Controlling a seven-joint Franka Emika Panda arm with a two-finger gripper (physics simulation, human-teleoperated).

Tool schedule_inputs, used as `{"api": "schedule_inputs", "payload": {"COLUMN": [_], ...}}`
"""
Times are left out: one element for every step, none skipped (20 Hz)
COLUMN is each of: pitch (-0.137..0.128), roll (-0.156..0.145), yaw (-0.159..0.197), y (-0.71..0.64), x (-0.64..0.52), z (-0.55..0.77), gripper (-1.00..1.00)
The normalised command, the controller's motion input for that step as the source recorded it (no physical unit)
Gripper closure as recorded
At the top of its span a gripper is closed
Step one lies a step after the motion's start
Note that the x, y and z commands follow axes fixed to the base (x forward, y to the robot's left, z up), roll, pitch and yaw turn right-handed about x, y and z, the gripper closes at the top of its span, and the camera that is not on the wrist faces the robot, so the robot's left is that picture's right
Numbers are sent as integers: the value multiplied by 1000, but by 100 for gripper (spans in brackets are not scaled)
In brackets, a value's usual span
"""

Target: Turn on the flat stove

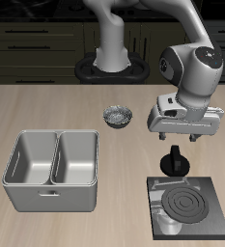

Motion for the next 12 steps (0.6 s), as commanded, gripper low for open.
{"api": "schedule_inputs", "payload": {"pitch": [22,-11,-3,41,41,47,69,-34,45,31,-1,-4], "roll": [-14,2,-19,-15,-30,16,-19,-31,23,-6,30,-37], "yaw": [-26,27,-28,-34,-27,1,-74,26,-32,-10,4,18], "y": [-93,-69,-69,-78,-33,15,-38,71,69,106,130,64], "x": [53,-23,-20,-72,-31,27,-17,-13,-6,-77,-67,-107], "z": [-266,-222,-237,-317,-309,-338,-291,-172,-307,-243,-226,-245], "gripper": [-100,-100,-100,-100,-100,-100,-100,-100,-100,-100,-100,-100]}}
